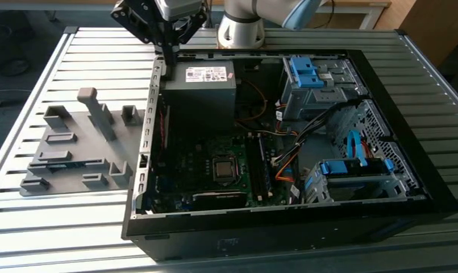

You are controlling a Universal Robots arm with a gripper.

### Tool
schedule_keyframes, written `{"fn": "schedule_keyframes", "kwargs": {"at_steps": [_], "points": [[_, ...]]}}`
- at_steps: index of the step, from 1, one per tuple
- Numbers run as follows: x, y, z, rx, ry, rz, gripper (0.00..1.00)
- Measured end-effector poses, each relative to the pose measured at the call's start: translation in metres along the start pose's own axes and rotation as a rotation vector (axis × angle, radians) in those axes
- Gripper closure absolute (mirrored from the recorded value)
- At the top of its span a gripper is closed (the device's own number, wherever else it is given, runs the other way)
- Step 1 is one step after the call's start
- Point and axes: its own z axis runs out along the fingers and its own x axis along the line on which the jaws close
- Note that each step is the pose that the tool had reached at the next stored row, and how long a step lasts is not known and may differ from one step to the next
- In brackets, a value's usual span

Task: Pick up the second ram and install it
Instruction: 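Reach for the second ram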

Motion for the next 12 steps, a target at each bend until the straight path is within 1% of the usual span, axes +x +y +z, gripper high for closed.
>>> {"fn": "schedule_keyframes", "kwargs": {"at_steps": [12], "points": [[0.0034,-0.0003,0.0001,0.0,0.0,0.0,0.89]]}}
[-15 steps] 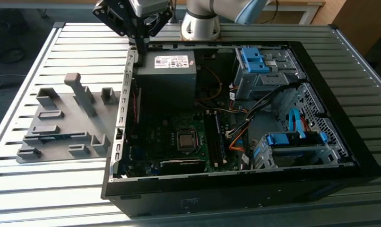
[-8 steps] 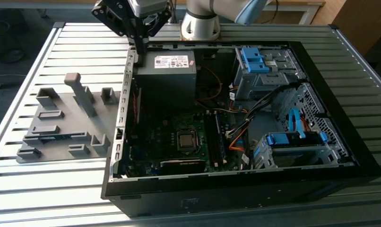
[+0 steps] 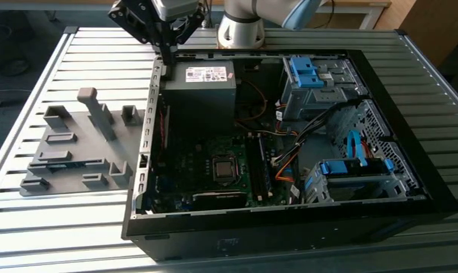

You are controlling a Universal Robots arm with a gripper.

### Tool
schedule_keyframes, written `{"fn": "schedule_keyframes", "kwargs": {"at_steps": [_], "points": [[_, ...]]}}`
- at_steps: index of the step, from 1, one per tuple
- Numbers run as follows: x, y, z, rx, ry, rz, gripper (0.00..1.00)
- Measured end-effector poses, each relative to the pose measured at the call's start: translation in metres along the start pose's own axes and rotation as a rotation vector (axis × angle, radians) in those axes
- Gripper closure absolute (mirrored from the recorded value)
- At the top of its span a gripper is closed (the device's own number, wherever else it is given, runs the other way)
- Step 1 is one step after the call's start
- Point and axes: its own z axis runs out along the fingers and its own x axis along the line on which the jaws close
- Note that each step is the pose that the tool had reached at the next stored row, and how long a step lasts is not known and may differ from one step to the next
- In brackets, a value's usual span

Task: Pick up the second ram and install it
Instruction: 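Reach for the second ram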

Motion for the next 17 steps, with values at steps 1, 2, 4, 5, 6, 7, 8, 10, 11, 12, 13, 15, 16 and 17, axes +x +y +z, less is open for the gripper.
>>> {"fn": "schedule_keyframes", "kwargs": {"at_steps": [1,2,4,5,6,7,8,10,11,12,13,15,16,17], "points": [[0.0005,0.0,0.0,0.0,0.0,0.0,0.89],[0.001,-0.0001,0.0,0.0,0.0,0.0,0.89],[0.0019,-0.0001,0.0,-0.0001,-0.0001,0.0,0.89],[0.0023,-0.0002,0.0,0.0,0.0,0.0,0.89],[0.0028,-0.0002,0.0,-0.0001,0.0,0.0,0.89],[0.0034,-0.0003,0.0,-0.0001,-0.0001,0.0,0.89],[0.004,-0.0003,0.0,0.0,0.0,0.0,0.89],[0.0056,-0.0004,-0.0001,0.0,0.0,0.0,0.89],[0.0065,-0.0005,-0.0001,0.0,0.0,0.0,0.89],[0.0072,-0.0005,-0.0001,0.0,0.0,0.0,0.89],[0.0078,-0.0006,-0.0001,-0.0001,0.0,0.0,0.89],[0.0085,-0.0006,0.0,-0.0001,0.0,0.0,0.89],[0.0088,-0.0007,-0.0001,0.0,0.0001,0.0,0.89],[0.0092,-0.0007,0.0,-0.0001,-0.0001,0.0,0.89]]}}
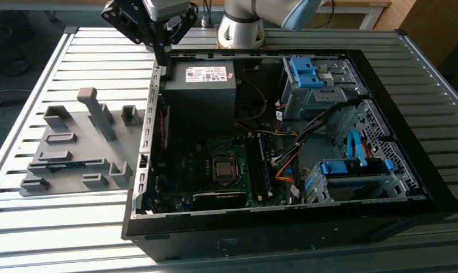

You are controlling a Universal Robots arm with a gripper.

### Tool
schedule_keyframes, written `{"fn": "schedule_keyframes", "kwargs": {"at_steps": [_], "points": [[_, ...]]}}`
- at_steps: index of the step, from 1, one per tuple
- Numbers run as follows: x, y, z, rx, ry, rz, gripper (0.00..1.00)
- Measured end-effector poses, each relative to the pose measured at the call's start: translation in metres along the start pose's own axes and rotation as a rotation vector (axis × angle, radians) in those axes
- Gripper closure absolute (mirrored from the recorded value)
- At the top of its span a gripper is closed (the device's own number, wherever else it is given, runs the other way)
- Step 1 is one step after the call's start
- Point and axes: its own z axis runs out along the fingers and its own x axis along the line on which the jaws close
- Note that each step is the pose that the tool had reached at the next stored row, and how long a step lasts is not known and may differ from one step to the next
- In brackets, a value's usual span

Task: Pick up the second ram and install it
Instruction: 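Reach for the second ram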

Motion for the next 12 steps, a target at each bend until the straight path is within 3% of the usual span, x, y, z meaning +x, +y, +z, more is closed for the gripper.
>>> {"fn": "schedule_keyframes", "kwargs": {"at_steps": [12], "points": [[0.0039,-0.0003,0.0006,0.0001,0.0003,0.0,0.89]]}}
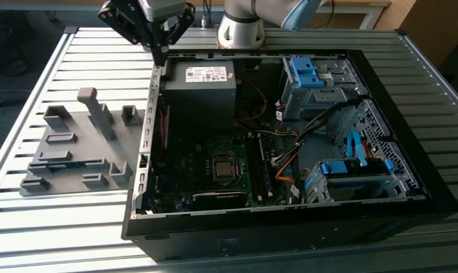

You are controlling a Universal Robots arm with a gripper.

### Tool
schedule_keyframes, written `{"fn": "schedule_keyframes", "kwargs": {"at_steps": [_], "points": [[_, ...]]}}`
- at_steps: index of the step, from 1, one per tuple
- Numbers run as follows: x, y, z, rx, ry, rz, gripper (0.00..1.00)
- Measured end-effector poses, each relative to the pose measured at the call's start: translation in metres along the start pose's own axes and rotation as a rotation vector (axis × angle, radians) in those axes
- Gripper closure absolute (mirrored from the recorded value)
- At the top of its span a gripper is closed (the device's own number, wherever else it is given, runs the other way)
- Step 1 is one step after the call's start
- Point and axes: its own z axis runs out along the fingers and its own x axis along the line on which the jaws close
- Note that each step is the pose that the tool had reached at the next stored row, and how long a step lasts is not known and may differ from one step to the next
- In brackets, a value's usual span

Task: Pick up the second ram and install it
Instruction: 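Reach for the second ram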

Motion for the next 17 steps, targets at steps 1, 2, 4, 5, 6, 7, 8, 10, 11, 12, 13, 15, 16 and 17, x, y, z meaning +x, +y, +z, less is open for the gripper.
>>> {"fn": "schedule_keyframes", "kwargs": {"at_steps": [1,2,4,5,6,7,8,10,11,12,13,15,16,17], "points": [[0.0004,0.0,0.0001,-0.0001,0.0,0.0,0.89],[0.0006,0.0,0.0001,0.0,0.0001,0.0,0.89],[0.0012,-0.0001,0.0002,0.0,0.0001,0.0,0.89],[0.0015,-0.0001,0.0002,0.0,0.0001,0.0,0.89],[0.0018,-0.0001,0.0002,0.0,0.0001,0.0,0.89],[0.0021,-0.0002,0.0003,0.0,0.0001,0.0,0.89],[0.0023,-0.0002,0.0003,0.0,0.0002,0.0,0.89],[0.0028,-0.0002,0.0004,0.0,0.0001,0.0,0.89],[0.0032,-0.0003,0.0004,0.0,0.0001,0.0,0.89],[0.0035,-0.0003,0.0004,0.0001,0.0002,0.0,0.89],[0.0038,-0.0003,0.0005,0.0,0.0002,0.0,0.89],[0.0044,-0.0004,0.0005,0.0,0.0002,0.0,0.89],[0.0047,-0.0004,0.0005,0.0001,0.0002,0.0,0.89],[0.005,-0.0004,0.0006,0.0,0.0001,0.0,0.89]]}}
